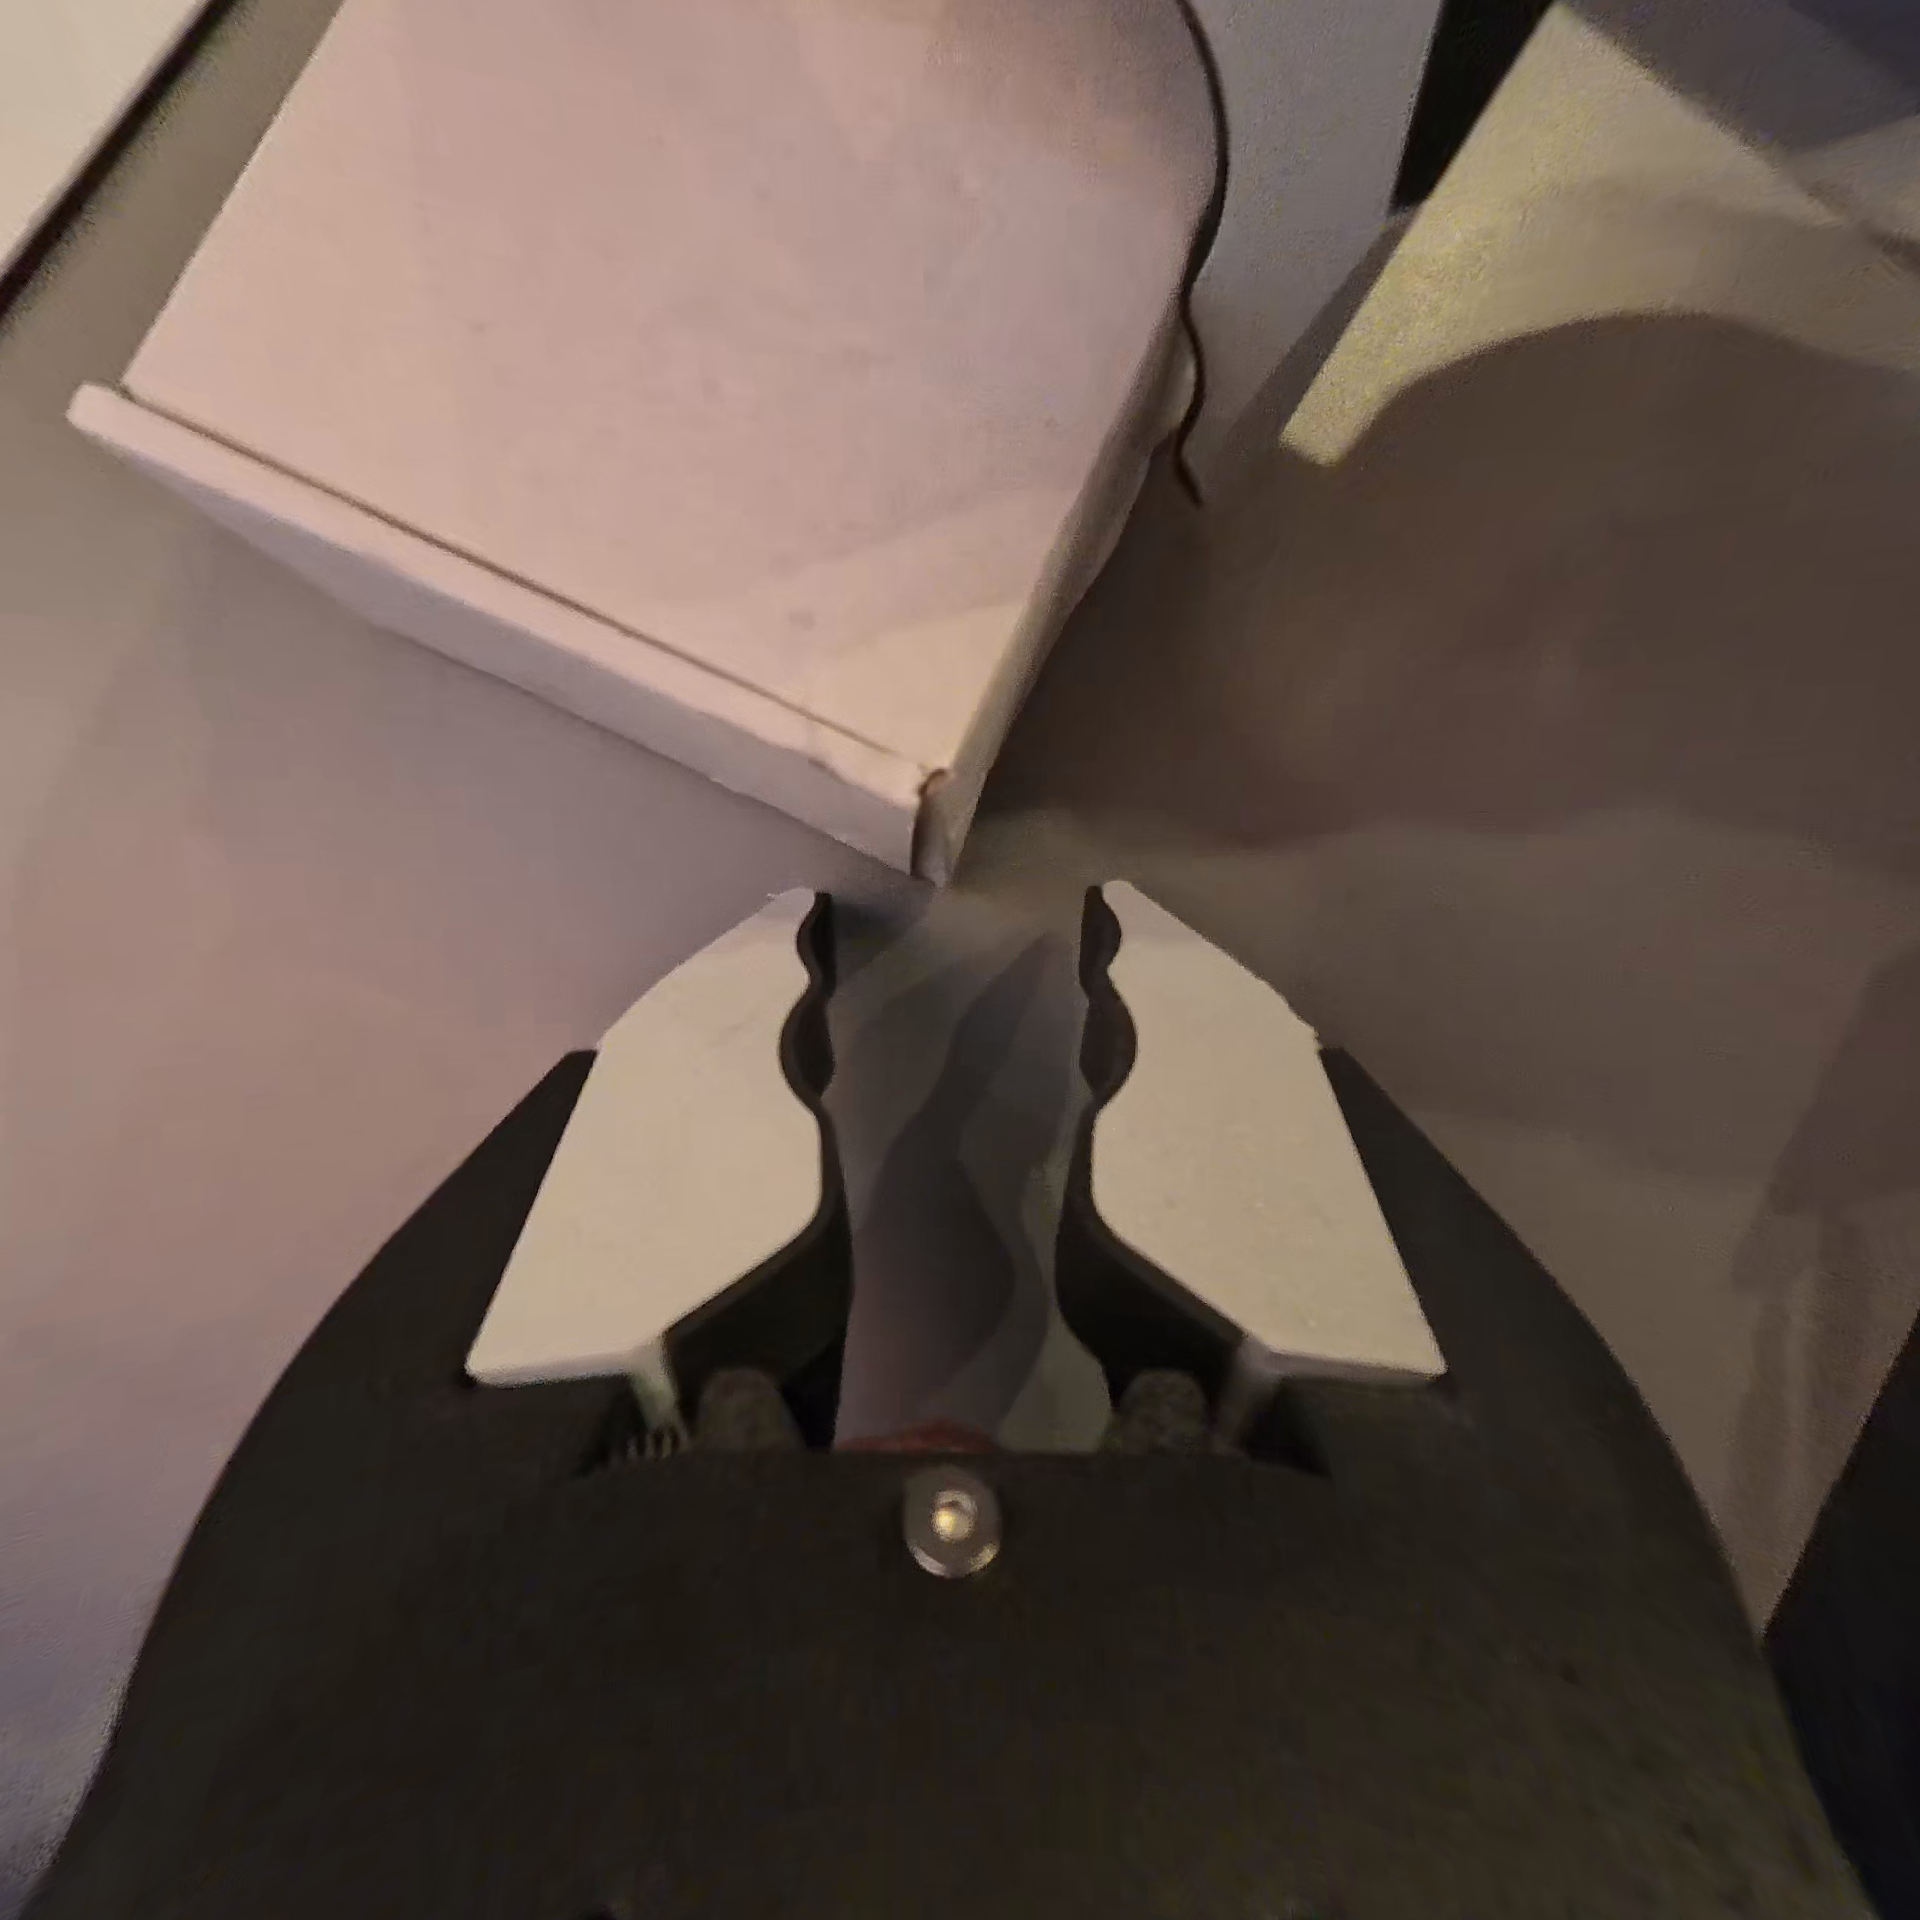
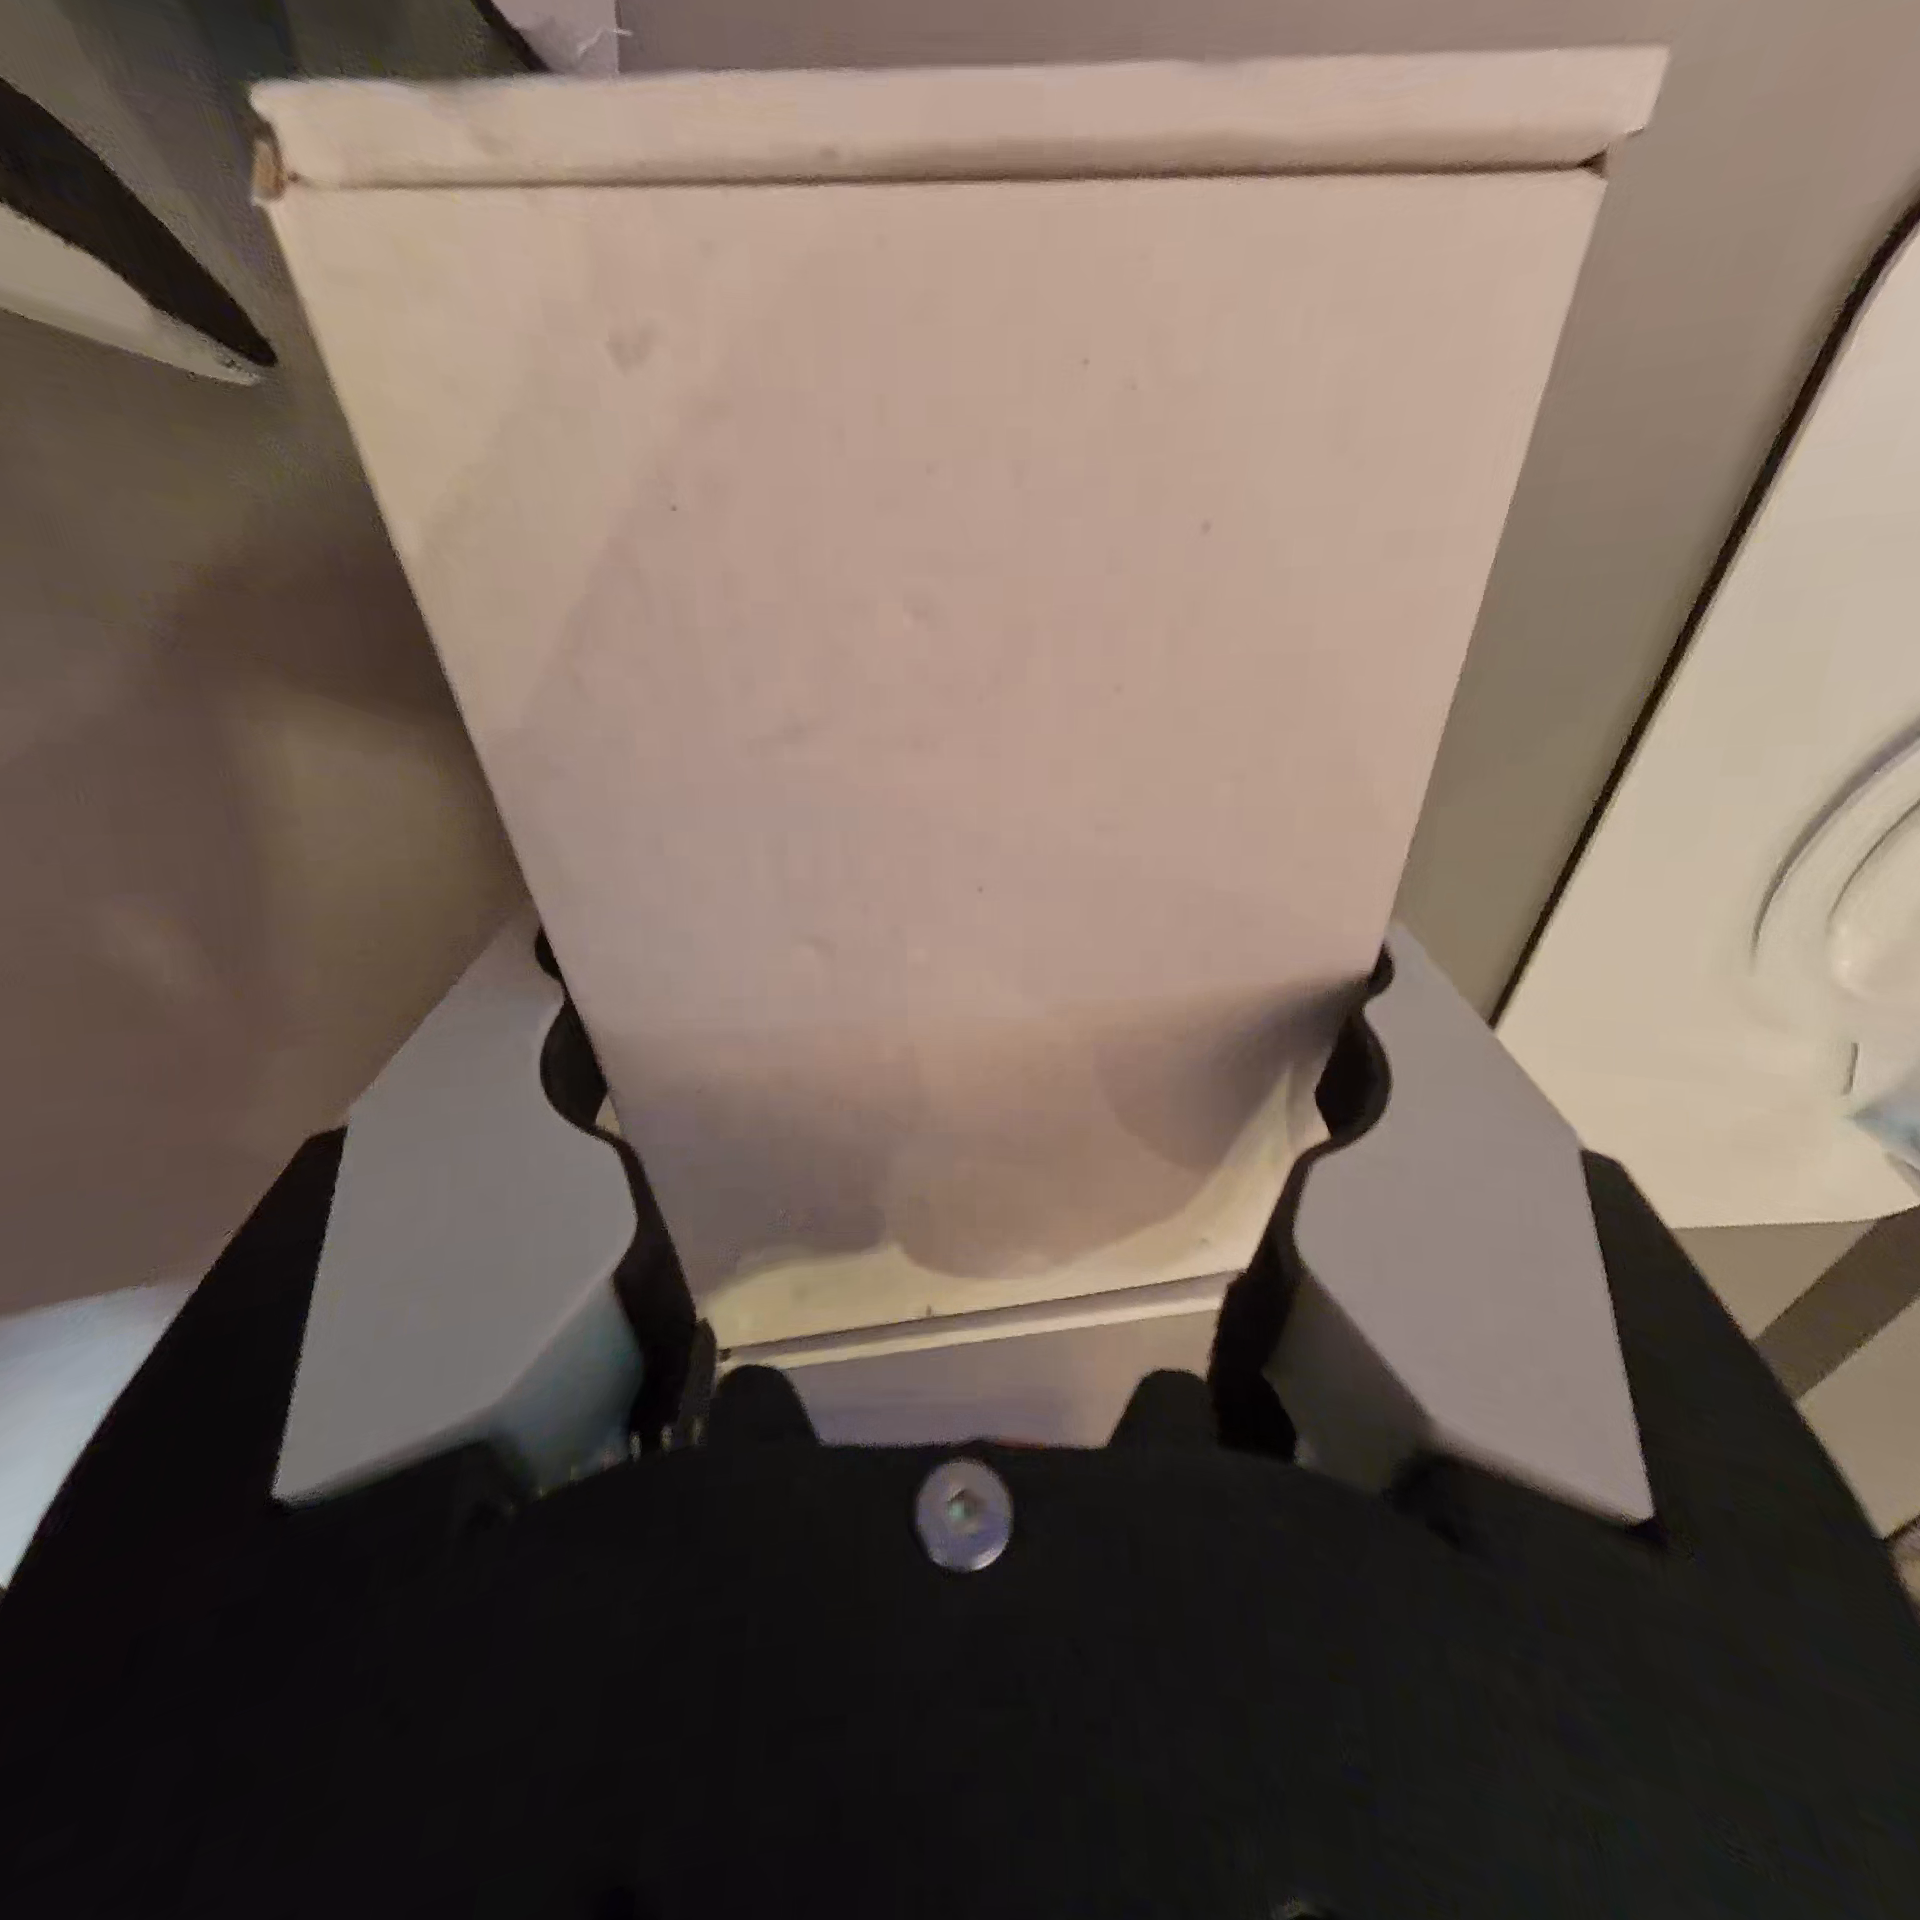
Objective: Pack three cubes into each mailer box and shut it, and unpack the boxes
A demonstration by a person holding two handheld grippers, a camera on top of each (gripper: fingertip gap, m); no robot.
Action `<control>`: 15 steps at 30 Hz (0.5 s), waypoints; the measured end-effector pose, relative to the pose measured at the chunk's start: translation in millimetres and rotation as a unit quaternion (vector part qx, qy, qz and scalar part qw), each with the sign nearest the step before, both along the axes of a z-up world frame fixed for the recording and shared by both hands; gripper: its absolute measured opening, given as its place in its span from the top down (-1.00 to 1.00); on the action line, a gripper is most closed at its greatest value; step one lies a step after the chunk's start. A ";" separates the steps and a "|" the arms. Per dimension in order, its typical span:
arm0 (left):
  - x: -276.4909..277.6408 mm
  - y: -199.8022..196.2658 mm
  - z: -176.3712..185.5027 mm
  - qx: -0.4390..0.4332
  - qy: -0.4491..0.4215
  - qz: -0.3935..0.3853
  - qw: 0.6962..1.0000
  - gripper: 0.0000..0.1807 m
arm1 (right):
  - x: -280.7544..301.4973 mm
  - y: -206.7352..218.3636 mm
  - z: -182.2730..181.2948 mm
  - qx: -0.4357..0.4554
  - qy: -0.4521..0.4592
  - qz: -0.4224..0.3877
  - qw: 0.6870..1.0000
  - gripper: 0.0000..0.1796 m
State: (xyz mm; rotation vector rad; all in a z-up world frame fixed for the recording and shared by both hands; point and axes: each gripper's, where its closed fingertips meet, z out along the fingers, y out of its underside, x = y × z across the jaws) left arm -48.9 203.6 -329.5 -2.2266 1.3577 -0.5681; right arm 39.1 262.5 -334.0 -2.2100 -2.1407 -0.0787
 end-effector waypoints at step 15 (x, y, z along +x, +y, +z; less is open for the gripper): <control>-27.7 -23.3 105.1 0.085 -0.080 0.054 0.992 0.41 | 260.8 -23.2 199.8 0.122 0.033 -0.088 0.988 -0.54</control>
